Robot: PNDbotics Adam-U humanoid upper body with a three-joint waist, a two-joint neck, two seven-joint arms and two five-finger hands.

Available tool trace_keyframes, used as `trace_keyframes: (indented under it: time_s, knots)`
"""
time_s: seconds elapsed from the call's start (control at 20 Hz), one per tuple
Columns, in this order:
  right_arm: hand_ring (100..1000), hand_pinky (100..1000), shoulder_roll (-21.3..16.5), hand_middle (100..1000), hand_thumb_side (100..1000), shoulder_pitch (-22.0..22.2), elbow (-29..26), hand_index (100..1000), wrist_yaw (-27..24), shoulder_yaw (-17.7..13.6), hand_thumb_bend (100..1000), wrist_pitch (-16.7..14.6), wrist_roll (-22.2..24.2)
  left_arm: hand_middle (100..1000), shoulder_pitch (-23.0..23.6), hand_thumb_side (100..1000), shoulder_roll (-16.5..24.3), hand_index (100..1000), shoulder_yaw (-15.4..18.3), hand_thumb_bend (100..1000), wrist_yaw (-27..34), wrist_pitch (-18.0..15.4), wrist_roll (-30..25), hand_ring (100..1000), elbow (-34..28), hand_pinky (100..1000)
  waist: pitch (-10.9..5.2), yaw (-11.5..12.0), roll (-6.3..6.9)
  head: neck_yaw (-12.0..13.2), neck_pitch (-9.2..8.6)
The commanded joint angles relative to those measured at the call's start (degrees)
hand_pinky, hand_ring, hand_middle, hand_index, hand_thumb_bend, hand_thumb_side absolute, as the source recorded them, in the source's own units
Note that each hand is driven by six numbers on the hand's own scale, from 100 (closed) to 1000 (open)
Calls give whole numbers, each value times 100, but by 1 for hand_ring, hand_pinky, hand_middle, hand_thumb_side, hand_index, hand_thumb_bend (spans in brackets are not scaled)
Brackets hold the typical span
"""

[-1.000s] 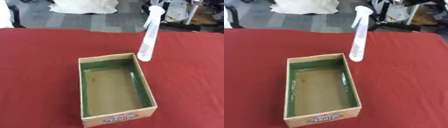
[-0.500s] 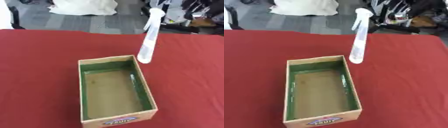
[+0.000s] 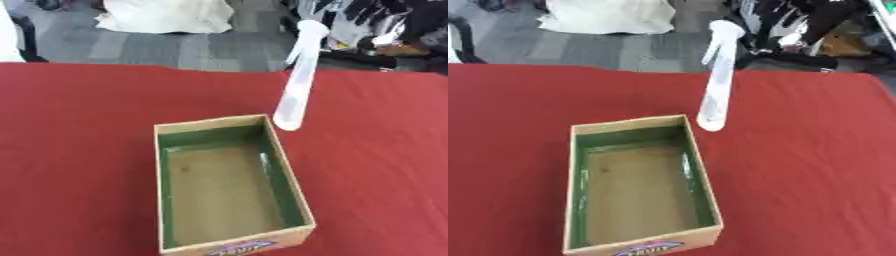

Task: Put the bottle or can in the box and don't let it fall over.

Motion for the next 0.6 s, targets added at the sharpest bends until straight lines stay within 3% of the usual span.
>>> trace_keyframes:
  time_s: [0.05, 0.6]
  knots:
    - [854, 850, -49, 818, 113, -196, 63, 847, 120, -22, 319, -43, -11, 747, -57, 620, 135, 723, 8, 100, -36, 2, -17, 693, -50, 623, -44, 13, 8, -57, -113]
    - [836, 858, -2, 803, 120, -362, 107, 838, 155, -125, 300, -122, -205, 747, -65, 634, 122, 722, 14, 100, -79, 30, -26, 693, -54, 622, 120, 106, -56, -171, -262]
